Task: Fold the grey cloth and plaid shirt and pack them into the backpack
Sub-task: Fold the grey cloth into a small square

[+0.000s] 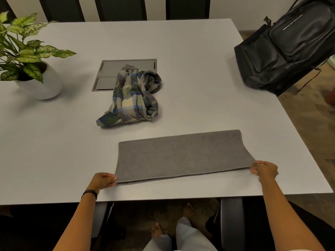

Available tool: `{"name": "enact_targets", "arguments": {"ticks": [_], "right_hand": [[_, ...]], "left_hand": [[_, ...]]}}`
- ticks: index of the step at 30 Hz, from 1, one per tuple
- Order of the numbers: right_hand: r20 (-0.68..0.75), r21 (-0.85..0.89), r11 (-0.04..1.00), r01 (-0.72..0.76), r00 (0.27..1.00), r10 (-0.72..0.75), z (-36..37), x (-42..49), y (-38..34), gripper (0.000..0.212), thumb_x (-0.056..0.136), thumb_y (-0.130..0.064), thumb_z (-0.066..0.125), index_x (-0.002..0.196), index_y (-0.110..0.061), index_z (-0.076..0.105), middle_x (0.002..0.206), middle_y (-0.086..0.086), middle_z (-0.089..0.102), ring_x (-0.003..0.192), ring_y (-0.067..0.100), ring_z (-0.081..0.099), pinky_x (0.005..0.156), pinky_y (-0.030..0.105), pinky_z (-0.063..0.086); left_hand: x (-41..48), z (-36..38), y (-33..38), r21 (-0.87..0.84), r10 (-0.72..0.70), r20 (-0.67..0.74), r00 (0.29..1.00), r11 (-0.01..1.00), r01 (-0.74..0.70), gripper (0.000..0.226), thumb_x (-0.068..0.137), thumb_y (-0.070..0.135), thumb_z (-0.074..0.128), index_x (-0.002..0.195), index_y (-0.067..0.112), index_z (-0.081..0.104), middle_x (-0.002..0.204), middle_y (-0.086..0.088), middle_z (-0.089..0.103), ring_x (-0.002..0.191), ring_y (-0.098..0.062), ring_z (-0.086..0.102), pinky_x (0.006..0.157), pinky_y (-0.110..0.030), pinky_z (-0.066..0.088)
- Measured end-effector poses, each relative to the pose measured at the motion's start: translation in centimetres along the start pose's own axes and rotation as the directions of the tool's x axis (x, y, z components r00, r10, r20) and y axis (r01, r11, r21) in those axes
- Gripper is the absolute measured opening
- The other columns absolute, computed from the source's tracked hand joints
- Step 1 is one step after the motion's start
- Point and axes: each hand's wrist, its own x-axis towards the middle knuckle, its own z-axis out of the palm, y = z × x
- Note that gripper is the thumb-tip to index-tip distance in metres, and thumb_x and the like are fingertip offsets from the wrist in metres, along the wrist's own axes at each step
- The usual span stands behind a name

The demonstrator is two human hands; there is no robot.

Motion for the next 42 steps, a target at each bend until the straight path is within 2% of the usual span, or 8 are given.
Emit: {"name": "enact_targets", "arguments": {"ticks": [5, 10, 14, 20, 27, 32, 37, 42], "right_hand": [[-0.059, -0.045, 0.999, -0.020, 0.998, 0.017, 0.0, 0.5, 1.8, 0.014, 0.078, 0.006, 0.066, 0.090, 0.001, 0.063, 0.100, 0.027, 0.065, 0.044, 0.014, 0.059, 0.036, 0.017, 0.048], [-0.072, -0.092, 0.995, -0.023, 0.997, 0.016, 0.2, 0.7, 2.8, 0.019, 0.080, 0.000, 0.067, 0.098, 0.002, 0.064, 0.105, 0.026, 0.066, 0.057, 0.015, 0.057, 0.044, 0.022, 0.050], [-0.063, -0.112, 0.994, -0.014, 0.998, 0.007, 0.4, 0.6, 2.8, 0.019, 0.082, 0.001, 0.065, 0.100, 0.004, 0.064, 0.104, 0.025, 0.065, 0.058, 0.019, 0.057, 0.037, 0.016, 0.048], [-0.083, -0.160, 0.987, -0.002, 0.996, -0.012, 1.1, 0.5, 2.9, 0.024, 0.082, 0.005, 0.062, 0.106, 0.004, 0.063, 0.105, 0.023, 0.063, 0.078, 0.030, 0.058, 0.068, 0.038, 0.054], [-0.046, -0.272, 0.962, 0.018, 0.998, -0.032, 1.9, 0.6, 2.1, 0.048, 0.082, -0.001, 0.065, 0.127, 0.001, 0.048, 0.129, 0.024, 0.051, 0.112, 0.040, 0.054, 0.095, 0.048, 0.047], [-0.026, -0.279, 0.960, 0.010, 0.999, -0.018, 2.6, 0.4, 1.3, 0.051, 0.083, -0.001, 0.063, 0.131, 0.004, 0.046, 0.133, 0.025, 0.048, 0.117, 0.040, 0.050, 0.099, 0.046, 0.045], [-0.022, -0.260, 0.966, -0.005, 1.000, -0.001, 2.8, 0.5, 1.4, 0.046, 0.082, 0.002, 0.062, 0.126, 0.006, 0.050, 0.129, 0.024, 0.052, 0.114, 0.041, 0.052, 0.098, 0.048, 0.045], [0.036, -0.265, 0.964, 0.009, 0.999, 0.001, 2.9, 0.3, 1.5, 0.031, 0.083, 0.003, 0.059, 0.113, 0.010, 0.058, 0.114, 0.027, 0.060, 0.090, 0.037, 0.056, 0.089, 0.048, 0.049]], "left_hand": [[-0.4, 0.9, -1.1, -0.018, 0.022, -0.066, 0.998, 1.000, -0.023, 0.011, 0.077, -0.013, 0.065, 0.082, -0.006, 0.060, 0.080, -0.014, 0.058, 0.068, -0.023, 0.057, 0.045, -0.015, 0.053], [-0.3, 0.9, -1.6, 0.017, -0.010, -0.059, 0.998, 1.000, 0.011, 0.007, 0.079, -0.009, 0.066, 0.080, -0.004, 0.061, 0.077, -0.014, 0.061, 0.046, -0.011, 0.064, 0.046, -0.016, 0.053], [-0.1, 0.6, -1.5, 0.030, -0.025, -0.041, 0.999, 0.999, 0.026, 0.006, 0.080, -0.008, 0.065, 0.081, -0.004, 0.060, 0.077, -0.015, 0.063, 0.044, -0.008, 0.064, 0.046, -0.016, 0.054], [0.2, 0.6, -1.3, 0.140, -0.042, -0.052, 0.998, 0.989, 0.049, 0.009, 0.081, -0.005, 0.066, 0.078, 0.000, 0.059, 0.074, -0.014, 0.064, 0.043, -0.007, 0.063, 0.045, -0.017, 0.053], [1.1, 1.1, -0.6, 0.172, -0.009, -0.136, 0.991, 0.985, 0.032, 0.026, 0.075, -0.001, 0.073, 0.095, 0.002, 0.056, 0.092, -0.019, 0.059, 0.079, -0.030, 0.055, 0.062, -0.034, 0.048], [1.4, 2.6, 1.3, 0.441, 0.232, -0.244, 0.942, 0.891, -0.105, 0.063, 0.073, 0.011, 0.078, 0.127, 0.004, 0.047, 0.123, -0.028, 0.048, 0.113, -0.042, 0.048, 0.099, -0.048, 0.039], [0.8, 6.1, 4.6, 0.560, 0.434, -0.088, 0.897, 0.766, -0.316, 0.060, 0.080, 0.015, 0.071, 0.133, 0.007, 0.043, 0.135, -0.024, 0.038, 0.124, -0.041, 0.039, 0.106, -0.047, 0.031], [0.6, 10.9, 6.3, 0.589, 0.538, 0.196, 0.820, 0.604, -0.537, 0.054, 0.084, 0.013, 0.066, 0.132, 0.004, 0.043, 0.137, -0.017, 0.042, 0.126, -0.032, 0.041, 0.107, -0.038, 0.033]]}}
